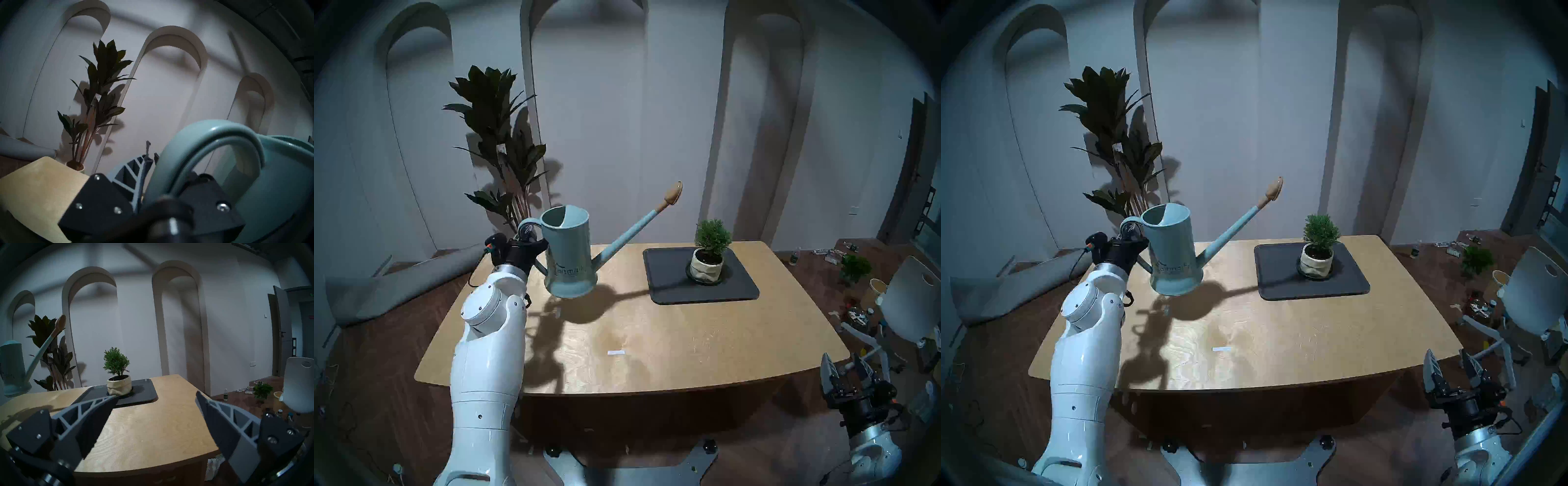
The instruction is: Pick up the watering can and pour water into the potted plant, then put the can down
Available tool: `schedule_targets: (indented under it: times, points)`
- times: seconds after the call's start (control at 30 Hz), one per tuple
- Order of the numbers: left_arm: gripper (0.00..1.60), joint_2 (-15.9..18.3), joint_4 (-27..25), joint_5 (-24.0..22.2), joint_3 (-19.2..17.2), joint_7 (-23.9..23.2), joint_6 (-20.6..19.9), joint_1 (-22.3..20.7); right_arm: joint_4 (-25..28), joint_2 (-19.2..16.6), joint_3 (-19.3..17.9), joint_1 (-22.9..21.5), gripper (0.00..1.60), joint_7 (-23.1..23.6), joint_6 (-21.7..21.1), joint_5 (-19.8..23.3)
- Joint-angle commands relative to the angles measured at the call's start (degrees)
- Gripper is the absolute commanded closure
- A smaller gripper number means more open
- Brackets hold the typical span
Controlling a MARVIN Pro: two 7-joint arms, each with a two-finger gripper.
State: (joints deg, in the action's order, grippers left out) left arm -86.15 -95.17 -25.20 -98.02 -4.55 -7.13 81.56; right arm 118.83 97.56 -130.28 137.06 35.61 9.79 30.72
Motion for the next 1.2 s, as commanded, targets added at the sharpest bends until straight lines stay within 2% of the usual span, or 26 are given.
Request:
schedule_targets:
  times: [0.0, 0.4, 0.5, 0.53, 0.9, 0.93, 1.13, 1.17]
  points:
    - [1.6, 1.7, -2.7, 0.6, 2.8, -0.4, 1.5, -6.1, 0.8, -0.1, 0.0, -0.1, 0.0, 0.1, 0.1, 0.0]
    - [1.6, 1.0, 0.9, 3.7, 7.5, 1.3, 0.6, -9.9, 0.4, -0.1, -0.1, -0.4, 0.0, 0.2, 0.1, 0.0]
    - [1.6, 0.7, 2.2, 4.4, 8.2, 1.9, 0.1, -11.2, 0.2, -0.1, -0.1, -0.5, 0.0, 0.3, 0.1, -0.1]
    - [1.6, 0.7, 1.8, 4.7, 8.4, 2.1, 0.3, -10.2, 0.2, -0.1, -0.1, -0.5, 0.0, 0.3, 0.1, -0.1]
    - [1.6, -0.2, 5.2, 8.1, 10.8, 5.0, -0.4, -14.6, -0.1, 0.0, -0.2, -0.8, 0.0, 0.4, 0.1, -0.1]
    - [1.6, -0.3, 4.6, 8.3, 10.9, 5.1, -0.1, -13.5, -0.1, 0.0, -0.2, -0.8, 0.0, 0.4, 0.1, -0.1]
    - [1.6, -0.7, 5.7, 10.0, 12.3, 5.9, -0.3, -16.3, -0.2, 0.0, -0.3, -0.9, 0.0, 0.5, 0.1, -0.2]
    - [1.6, -0.8, 5.0, 10.3, 12.3, 6.0, 0.0, -15.4, -0.3, 0.0, -0.3, -0.9, 0.0, 0.5, 0.1, -0.2]
